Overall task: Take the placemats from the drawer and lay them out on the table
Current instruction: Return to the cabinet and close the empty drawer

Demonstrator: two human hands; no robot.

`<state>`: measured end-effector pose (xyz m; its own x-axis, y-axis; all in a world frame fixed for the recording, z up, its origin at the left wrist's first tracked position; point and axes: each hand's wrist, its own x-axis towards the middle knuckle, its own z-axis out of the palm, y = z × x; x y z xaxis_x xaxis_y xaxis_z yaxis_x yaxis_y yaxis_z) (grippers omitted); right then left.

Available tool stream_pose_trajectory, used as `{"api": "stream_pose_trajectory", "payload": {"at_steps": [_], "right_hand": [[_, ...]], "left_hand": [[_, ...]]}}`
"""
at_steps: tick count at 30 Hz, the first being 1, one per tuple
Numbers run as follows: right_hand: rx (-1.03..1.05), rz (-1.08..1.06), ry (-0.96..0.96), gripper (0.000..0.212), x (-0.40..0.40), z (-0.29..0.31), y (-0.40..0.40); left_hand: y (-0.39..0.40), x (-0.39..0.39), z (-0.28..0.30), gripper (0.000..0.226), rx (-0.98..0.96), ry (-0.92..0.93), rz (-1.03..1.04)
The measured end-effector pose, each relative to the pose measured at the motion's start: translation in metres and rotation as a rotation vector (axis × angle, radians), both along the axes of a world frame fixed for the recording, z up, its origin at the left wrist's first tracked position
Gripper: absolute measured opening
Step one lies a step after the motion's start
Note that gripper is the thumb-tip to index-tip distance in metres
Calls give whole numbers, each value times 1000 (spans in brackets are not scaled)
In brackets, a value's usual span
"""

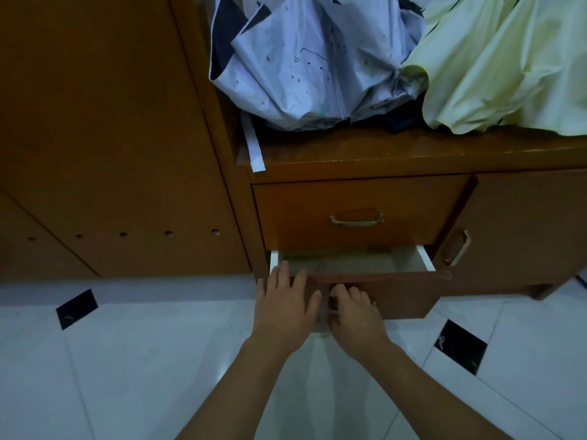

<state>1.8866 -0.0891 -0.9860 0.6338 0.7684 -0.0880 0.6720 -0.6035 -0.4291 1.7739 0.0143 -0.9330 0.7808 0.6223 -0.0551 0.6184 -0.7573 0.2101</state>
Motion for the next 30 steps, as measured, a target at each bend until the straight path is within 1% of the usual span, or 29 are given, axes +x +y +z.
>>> {"api": "stream_pose_trajectory", "payload": {"at_steps": [4,9,13,16,19,20,25,30], "right_hand": [[-19,-29,37,26,13,5,20],[-39,-47,11,29,24,10,39],[-79,-61,36,26,32,17,51],[-106,-62,35,30,33,17,53],[-153,-49,41,38,32,20,53],[-154,-48,38,39,32,21,53],[-89,-60,-5,31,24,15,37],[-50,-83,-9,47,21,11,27]], "left_hand": [[8,-3,-4,58,-16,-27,24],[9,0,-4,60,-24,-33,45],[7,1,-2,61,-41,-38,52],[7,1,1,61,-47,-46,55],[5,-1,1,61,-56,-49,54],[5,-2,1,61,-55,-49,51],[8,-8,5,60,-19,-72,48],[8,-11,7,60,-21,-75,52]]}}
